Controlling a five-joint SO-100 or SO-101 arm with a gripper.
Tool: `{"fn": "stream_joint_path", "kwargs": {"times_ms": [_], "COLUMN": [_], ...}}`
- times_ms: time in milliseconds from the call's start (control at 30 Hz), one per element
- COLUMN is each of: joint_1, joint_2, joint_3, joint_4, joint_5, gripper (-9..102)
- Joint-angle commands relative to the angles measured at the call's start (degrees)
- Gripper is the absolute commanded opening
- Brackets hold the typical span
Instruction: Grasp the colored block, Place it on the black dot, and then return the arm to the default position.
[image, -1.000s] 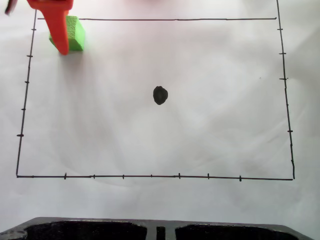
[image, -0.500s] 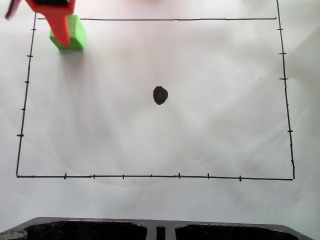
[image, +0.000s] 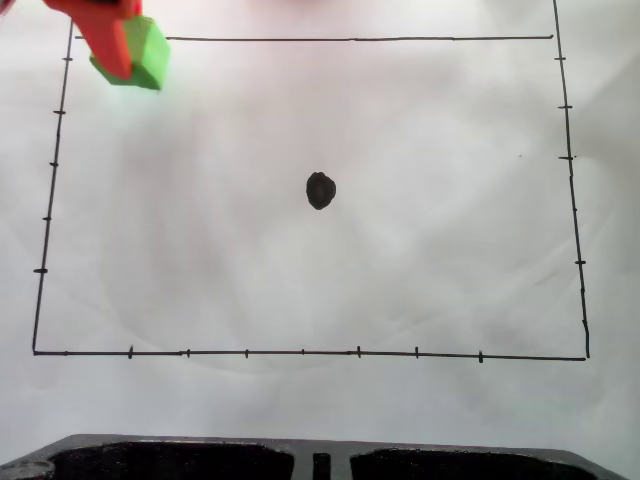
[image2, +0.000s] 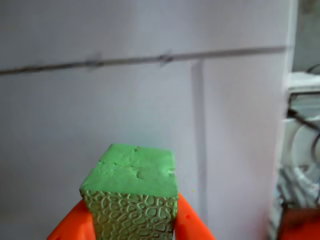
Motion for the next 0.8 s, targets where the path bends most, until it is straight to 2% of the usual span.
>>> {"fn": "stream_joint_path", "kwargs": {"times_ms": [0, 367, 767], "joint_1": [-6.06, -26.37, -45.26], "joint_2": [-1.67, -13.27, -24.87], "joint_3": [-6.77, -15.91, -20.83], "joint_4": [2.72, 1.76, -2.72], "joint_5": [5.98, 21.36, 30.06], "gripper": [13, 13, 13]}}
